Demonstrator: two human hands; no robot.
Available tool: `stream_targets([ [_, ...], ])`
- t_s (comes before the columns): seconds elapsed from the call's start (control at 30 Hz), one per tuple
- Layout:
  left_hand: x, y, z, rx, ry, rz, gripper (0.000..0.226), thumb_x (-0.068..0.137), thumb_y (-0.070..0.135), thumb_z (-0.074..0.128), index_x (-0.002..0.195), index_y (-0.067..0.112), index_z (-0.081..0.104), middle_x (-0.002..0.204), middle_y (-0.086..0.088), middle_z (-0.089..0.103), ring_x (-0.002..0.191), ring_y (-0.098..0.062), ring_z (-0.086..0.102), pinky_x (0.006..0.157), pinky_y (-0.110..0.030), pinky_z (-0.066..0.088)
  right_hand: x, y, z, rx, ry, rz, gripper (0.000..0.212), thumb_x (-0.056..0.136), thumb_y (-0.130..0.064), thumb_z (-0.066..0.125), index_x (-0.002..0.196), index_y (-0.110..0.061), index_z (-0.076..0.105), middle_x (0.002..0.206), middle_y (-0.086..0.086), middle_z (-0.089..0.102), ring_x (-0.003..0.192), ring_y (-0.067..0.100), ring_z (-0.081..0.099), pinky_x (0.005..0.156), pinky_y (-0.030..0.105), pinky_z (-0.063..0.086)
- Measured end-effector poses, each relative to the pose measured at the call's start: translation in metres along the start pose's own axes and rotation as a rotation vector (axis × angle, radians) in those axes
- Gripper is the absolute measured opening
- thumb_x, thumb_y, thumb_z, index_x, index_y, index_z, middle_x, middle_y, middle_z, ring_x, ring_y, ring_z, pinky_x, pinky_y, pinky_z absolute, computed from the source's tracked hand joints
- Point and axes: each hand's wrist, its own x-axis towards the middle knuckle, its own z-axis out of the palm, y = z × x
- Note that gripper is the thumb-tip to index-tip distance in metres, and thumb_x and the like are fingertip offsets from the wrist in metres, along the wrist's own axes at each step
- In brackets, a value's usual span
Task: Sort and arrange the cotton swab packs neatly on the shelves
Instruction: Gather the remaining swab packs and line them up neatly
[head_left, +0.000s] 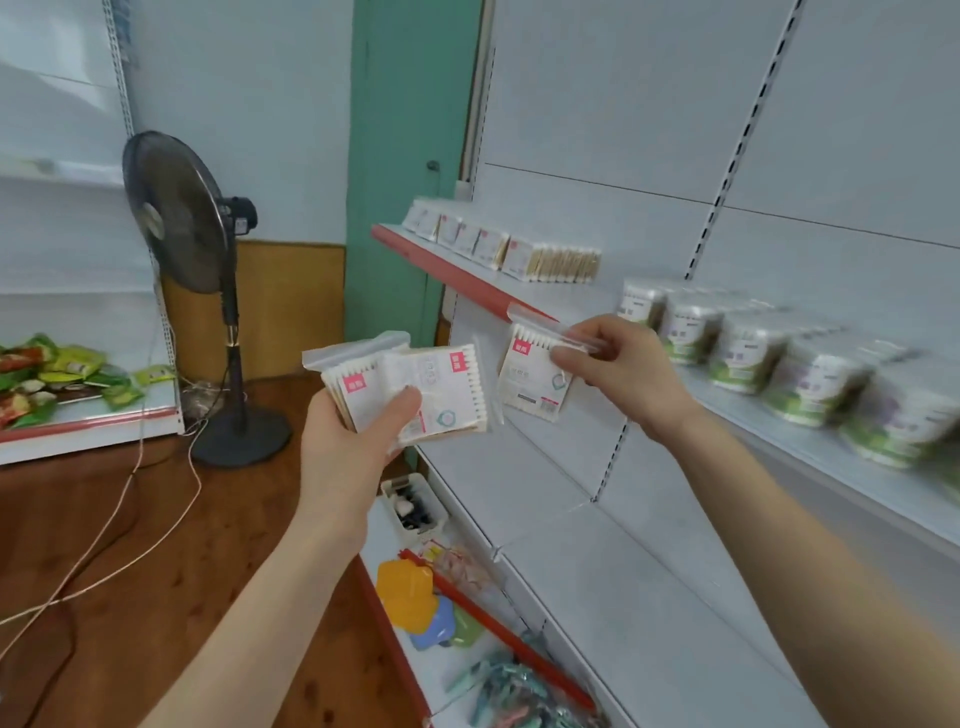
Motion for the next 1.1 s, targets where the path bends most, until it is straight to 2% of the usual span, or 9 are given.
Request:
stream_targets([
  [0.07, 0.041, -0.007, 0.000, 0.019, -0.020, 0.012, 0.048, 0.081, 0.020, 0.067, 0.126, 0.020, 0.049, 0.120, 0.003, 0.062, 0.101, -0.015, 0.064, 0.071, -0.024, 0.054, 0.037, 0.008, 0.019, -0.005, 0.031, -0.008, 0.010, 0.081, -0.015, 0.070, 0.081, -0.017, 0.060, 0.072, -0.005, 0.059, 0.066, 0.012, 0.053, 0.066, 0.030, 0.047],
  [0.1, 0.062, -0.009, 0.000, 0.033, -0.028, 0.018, 0.048, 0.081, 0.021, 0.067, 0.126, 0.021, 0.049, 0.121, 0.003, 0.061, 0.102, -0.016, 0.063, 0.071, -0.024, 0.054, 0.057, 0.012, 0.027, -0.009, 0.053, -0.014, 0.009, 0.081, -0.015, 0.069, 0.082, -0.017, 0.060, 0.072, -0.004, 0.060, 0.066, 0.014, 0.054, 0.065, 0.030, 0.048],
  [0.2, 0.129, -0.011, 0.003, 0.053, -0.046, 0.024, 0.048, 0.082, 0.021, 0.067, 0.126, 0.021, 0.049, 0.123, 0.003, 0.060, 0.105, -0.018, 0.062, 0.071, -0.024, 0.054, 0.122, 0.021, 0.045, -0.045, 0.114, -0.027, 0.008, 0.084, -0.013, 0.066, 0.085, -0.015, 0.058, 0.070, -0.008, 0.056, 0.059, 0.007, 0.050, 0.051, 0.009, 0.040],
  [0.27, 0.169, -0.011, 0.003, 0.049, -0.062, 0.024, 0.048, 0.082, 0.021, 0.067, 0.126, 0.020, 0.048, 0.123, 0.003, 0.061, 0.105, -0.017, 0.062, 0.074, -0.025, 0.054, 0.164, 0.026, 0.054, -0.136, 0.162, -0.045, 0.009, 0.084, -0.014, 0.066, 0.088, -0.015, 0.058, 0.072, -0.012, 0.053, 0.061, 0.001, 0.047, 0.050, 0.004, 0.034],
  [0.5, 0.288, -0.017, -0.005, 0.032, -0.124, 0.010, 0.044, 0.080, 0.021, 0.067, 0.121, 0.021, 0.050, 0.119, 0.005, 0.062, 0.101, -0.015, 0.063, 0.075, -0.026, 0.054, 0.274, 0.061, 0.072, -0.405, 0.315, 0.063, 0.021, 0.085, -0.011, 0.064, 0.103, -0.001, 0.063, 0.093, 0.011, 0.062, 0.079, 0.017, 0.048, 0.052, 0.013, 0.032],
  [0.57, 0.323, -0.025, -0.006, 0.016, -0.179, -0.013, 0.041, 0.080, 0.019, 0.067, 0.118, 0.020, 0.051, 0.116, 0.003, 0.064, 0.099, -0.014, 0.064, 0.073, -0.026, 0.054, 0.297, 0.077, 0.078, -0.423, 0.351, 0.137, 0.023, 0.085, -0.010, 0.063, 0.106, 0.000, 0.062, 0.103, 0.016, 0.064, 0.082, 0.020, 0.050, 0.058, 0.017, 0.034],
  [0.67, 0.374, -0.037, -0.005, -0.007, -0.266, -0.076, 0.042, 0.080, 0.016, 0.069, 0.118, 0.014, 0.052, 0.112, -0.001, 0.065, 0.098, -0.016, 0.065, 0.076, -0.030, 0.053, 0.326, 0.091, 0.090, -0.485, 0.410, 0.231, 0.027, 0.086, -0.010, 0.063, 0.110, 0.001, 0.061, 0.110, 0.018, 0.063, 0.097, 0.030, 0.055, 0.072, 0.023, 0.035],
  [0.93, 0.479, -0.063, 0.006, -0.057, -0.502, -0.163, 0.040, 0.081, 0.011, 0.068, 0.118, 0.011, 0.054, 0.108, -0.003, 0.068, 0.094, -0.015, 0.067, 0.059, -0.016, 0.053, 0.381, 0.120, 0.117, -0.654, 0.518, 0.392, 0.025, 0.087, -0.012, 0.060, 0.110, 0.000, 0.062, 0.113, 0.022, 0.056, 0.100, 0.034, 0.055, 0.076, 0.026, 0.035],
  [1.1, 0.503, -0.080, 0.024, -0.123, -0.636, -0.227, 0.045, 0.080, 0.011, 0.068, 0.122, 0.017, 0.055, 0.112, -0.003, 0.068, 0.101, -0.019, 0.066, 0.073, -0.029, 0.052, 0.384, 0.123, 0.121, -0.775, 0.526, 0.449, 0.028, 0.090, -0.020, 0.058, 0.113, -0.005, 0.059, 0.115, 0.017, 0.048, 0.101, 0.032, 0.052, 0.078, 0.027, 0.036],
])
